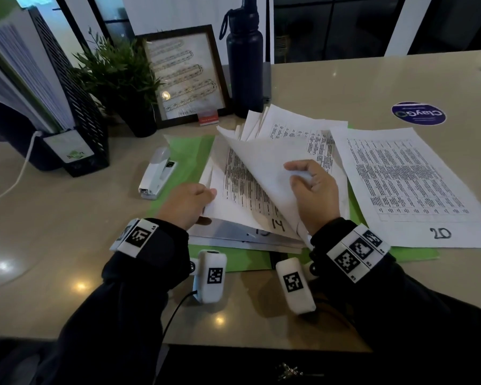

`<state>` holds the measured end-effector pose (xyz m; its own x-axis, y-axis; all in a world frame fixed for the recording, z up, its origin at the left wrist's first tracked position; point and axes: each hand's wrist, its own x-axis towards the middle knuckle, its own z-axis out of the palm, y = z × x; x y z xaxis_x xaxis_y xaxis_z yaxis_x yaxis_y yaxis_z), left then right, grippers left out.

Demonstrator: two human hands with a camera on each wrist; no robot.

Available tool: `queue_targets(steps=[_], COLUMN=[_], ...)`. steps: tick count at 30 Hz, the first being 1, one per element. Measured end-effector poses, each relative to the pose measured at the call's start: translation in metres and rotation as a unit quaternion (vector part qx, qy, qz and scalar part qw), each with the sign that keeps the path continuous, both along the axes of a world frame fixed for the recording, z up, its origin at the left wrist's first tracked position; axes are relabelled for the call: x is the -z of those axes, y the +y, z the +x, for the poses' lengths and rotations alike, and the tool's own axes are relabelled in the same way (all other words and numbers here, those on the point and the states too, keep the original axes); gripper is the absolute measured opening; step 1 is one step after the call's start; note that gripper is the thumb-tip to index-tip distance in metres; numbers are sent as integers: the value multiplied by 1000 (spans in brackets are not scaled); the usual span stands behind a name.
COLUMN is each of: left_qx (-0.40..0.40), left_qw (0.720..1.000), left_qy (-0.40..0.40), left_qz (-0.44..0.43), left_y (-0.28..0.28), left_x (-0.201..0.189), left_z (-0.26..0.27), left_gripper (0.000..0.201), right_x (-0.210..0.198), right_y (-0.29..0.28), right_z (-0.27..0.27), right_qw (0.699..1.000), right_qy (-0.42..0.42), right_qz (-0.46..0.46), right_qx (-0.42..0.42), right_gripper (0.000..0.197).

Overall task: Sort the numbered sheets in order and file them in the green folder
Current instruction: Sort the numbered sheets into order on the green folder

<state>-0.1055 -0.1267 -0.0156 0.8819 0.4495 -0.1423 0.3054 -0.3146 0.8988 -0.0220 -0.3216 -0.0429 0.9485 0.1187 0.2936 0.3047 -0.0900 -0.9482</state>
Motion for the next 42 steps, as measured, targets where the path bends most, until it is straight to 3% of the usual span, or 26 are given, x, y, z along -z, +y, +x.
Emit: queue_targets(steps=[4, 7, 10, 11, 13, 15, 16, 18, 21, 26, 29, 34, 38, 42], left_qx=[-2, -24, -46, -37, 14, 70, 86, 97, 73, 43, 79, 83, 62, 67], left_qw=[1000, 988, 976, 981, 998, 993, 989, 987, 986, 992, 993, 989, 989, 986], left_qy=[18, 30, -18, -35, -24, 14, 26, 20, 0, 2, 9, -11, -24, -32], left_qz=[22, 153, 211, 186, 55, -91, -118, -128, -150, -122, -91, -121, -134, -148], left_y=[-3, -7, -11, -15, -28, -45, -51, -58, -56, -43, -38, -36, -35, -36], left_x=[0, -6, -14, -17, -19, -18, -16, -9, -2, -4, -4, -2, -1, -3], left_z=[1, 0, 4, 6, 10, 11, 11, 14, 16, 17, 13, 8, 7, 7], left_gripper=[40, 14, 43, 46, 50, 51, 48, 48, 54, 29, 23, 19, 29, 21], right_x=[-2, 3, 5, 5, 2, 2, 3, 1, 4, 11, 7, 3, 0, -1], right_y=[-1, 1, 3, 3, 6, 10, 10, 11, 8, 6, 5, 1, -1, -1], right_z=[-1, 1, 2, 1, -4, -6, -7, -7, -5, 3, 1, 0, 2, 1], right_qw=[999, 999, 998, 998, 996, 990, 986, 974, 959, 945, 928, 922, 914, 908], right_qy=[-4, -3, -17, -18, -16, -19, -37, -70, -36, 1, -1, 13, 4, 5], right_qz=[36, 28, -7, -9, 5, 9, -11, -63, -108, -192, -243, -244, -269, -286], right_qx=[-3, -45, -59, -64, -92, -140, -162, -205, -258, -265, -283, -301, -302, -306], right_gripper=[36, 58, 55, 47, 37, 35, 33, 28, 32, 33, 50, 65, 72, 77])
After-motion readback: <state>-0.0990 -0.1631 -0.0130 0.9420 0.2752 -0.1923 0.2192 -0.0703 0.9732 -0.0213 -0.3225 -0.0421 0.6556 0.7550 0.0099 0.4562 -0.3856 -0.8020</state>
